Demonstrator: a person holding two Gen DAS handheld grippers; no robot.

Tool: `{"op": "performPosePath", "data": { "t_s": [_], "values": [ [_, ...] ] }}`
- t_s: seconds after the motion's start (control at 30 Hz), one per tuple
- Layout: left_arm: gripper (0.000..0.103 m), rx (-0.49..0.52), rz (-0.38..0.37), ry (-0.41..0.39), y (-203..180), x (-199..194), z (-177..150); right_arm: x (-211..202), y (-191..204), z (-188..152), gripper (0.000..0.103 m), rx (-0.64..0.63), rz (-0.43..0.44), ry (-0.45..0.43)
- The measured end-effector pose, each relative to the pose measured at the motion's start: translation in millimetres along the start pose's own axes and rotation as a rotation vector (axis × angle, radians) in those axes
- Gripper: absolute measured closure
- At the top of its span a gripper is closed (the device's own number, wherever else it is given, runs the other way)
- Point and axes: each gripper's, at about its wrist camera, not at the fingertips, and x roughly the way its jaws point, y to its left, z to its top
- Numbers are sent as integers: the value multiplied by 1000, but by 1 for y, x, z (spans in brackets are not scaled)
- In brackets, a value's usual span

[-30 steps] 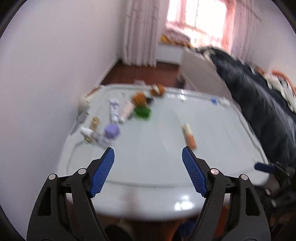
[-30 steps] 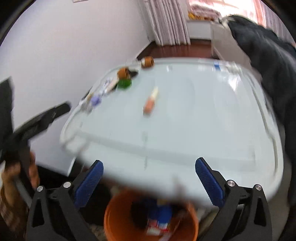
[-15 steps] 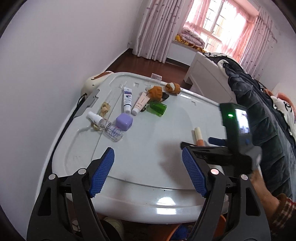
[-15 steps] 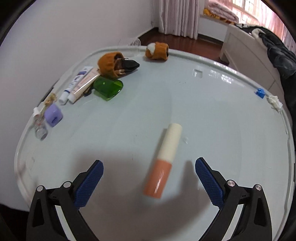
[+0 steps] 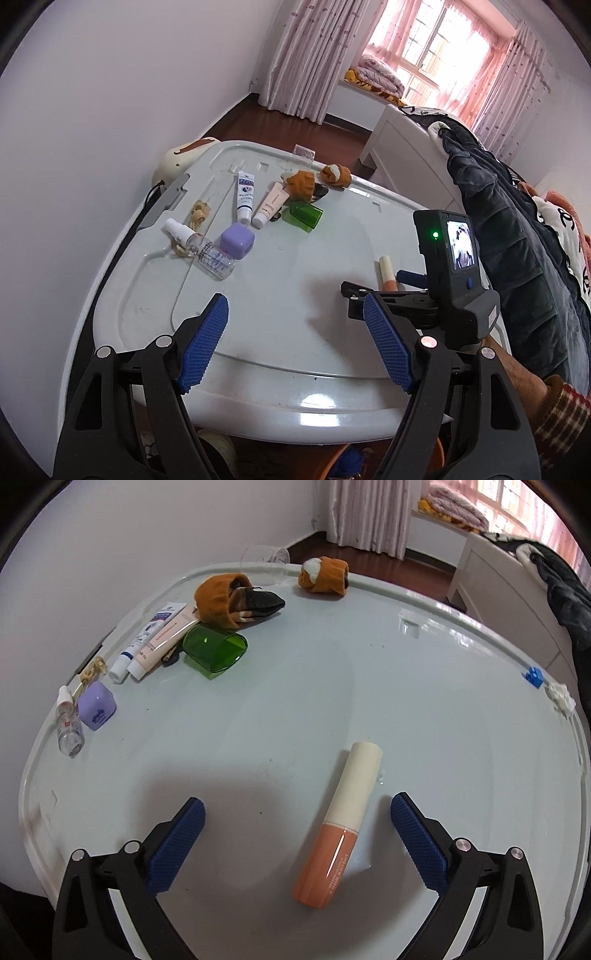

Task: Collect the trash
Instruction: 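Grasp the orange-and-white lipstick tube with the right tool, then grasp the clear spray bottle with the left tool while the right tool holds the tube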

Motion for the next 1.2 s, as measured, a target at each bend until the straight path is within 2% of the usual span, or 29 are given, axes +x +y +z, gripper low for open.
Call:
{"op": "performPosePath", "data": {
  "t_s": [0.07, 0.13, 0.17, 0.2, 0.3, 0.4, 0.6, 0.73, 0.87, 0.97, 1.13, 1.17, 1.2],
  "values": [
    [29, -3, -2, 1, 0, 0, 0, -2, 1, -1, 6, 7, -22, -7],
    [29, -12, -5, 1, 1, 0, 0, -8, 4, -3, 25, 21, -58, -30],
    [29, -14, -5, 1, 2, 0, 0, -11, 6, -2, 60, -14, -72, -46],
    [29, -18, -6, 1, 3, 0, 1, -13, 11, -2, 85, -62, -81, -46],
    [29, -37, -7, -2, 7, -1, 1, -19, 16, -10, 86, -104, -85, -48],
    [29, -56, 2, -8, 12, -3, 2, -33, 17, -20, 85, -93, -49, -69],
    [29, -111, 81, 25, 33, 3, 1, -82, 17, -34, 85, -45, 53, -132],
    [29, -232, 146, 64, 59, 9, 0, -102, 16, -42, 85, -39, 109, -153],
    [29, -194, 193, 98, 51, 23, 7, -111, 10, -52, 85, -35, 150, -179],
    [29, -209, 208, 116, 48, 46, 18, -114, 4, -64, 85, -15, 169, -186],
    [29, -207, 298, 130, 54, 84, 30, -110, -9, -73, 85, 10, 187, -180],
    [31, -218, 311, 124, 58, 88, 31, -111, -11, -74, 85, 13, 191, -181],
    [38, -224, 316, 112, 61, 89, 31, -112, -12, -74, 85, 15, 194, -183]
  ]
}}
